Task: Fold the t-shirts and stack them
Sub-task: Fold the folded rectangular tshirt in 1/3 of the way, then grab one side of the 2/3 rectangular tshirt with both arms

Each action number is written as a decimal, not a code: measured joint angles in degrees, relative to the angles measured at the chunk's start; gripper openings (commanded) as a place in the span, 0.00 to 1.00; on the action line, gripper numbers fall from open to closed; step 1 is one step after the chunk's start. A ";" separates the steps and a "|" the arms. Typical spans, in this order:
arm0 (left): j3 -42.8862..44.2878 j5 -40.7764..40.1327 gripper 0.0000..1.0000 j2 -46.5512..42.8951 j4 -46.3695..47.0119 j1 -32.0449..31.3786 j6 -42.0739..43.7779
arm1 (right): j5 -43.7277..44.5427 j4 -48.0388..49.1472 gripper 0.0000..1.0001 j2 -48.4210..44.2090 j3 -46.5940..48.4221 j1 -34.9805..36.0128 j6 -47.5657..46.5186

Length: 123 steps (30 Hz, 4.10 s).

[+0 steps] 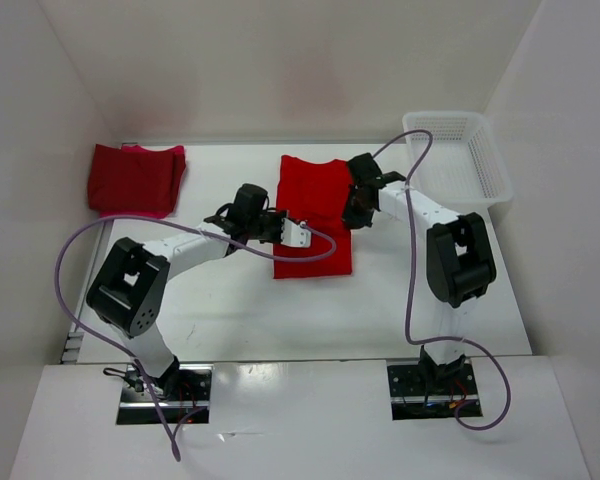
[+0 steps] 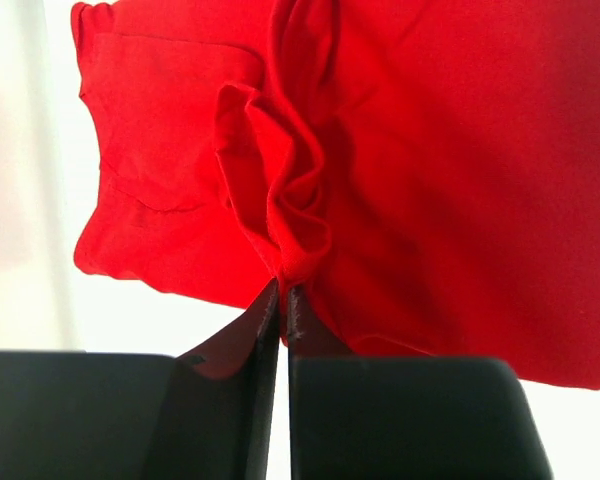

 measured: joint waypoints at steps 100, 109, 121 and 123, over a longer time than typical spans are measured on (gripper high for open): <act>-13.31 -3.26 0.65 -3.50 -7.56 -6.25 24.85 | -15.93 7.37 0.54 -9.25 -25.57 -0.46 2.03; -12.17 -2.60 0.70 -3.50 -10.05 -6.27 28.61 | -15.78 8.09 0.54 -9.05 -25.57 -0.46 2.99; -9.29 -1.88 0.69 -3.48 -19.37 -6.29 29.68 | -15.78 8.26 0.54 -9.03 -25.57 -0.46 3.15; -9.31 -1.86 0.68 -3.39 -18.69 -6.32 28.65 | -15.78 8.26 0.54 -9.03 -25.57 -0.46 3.15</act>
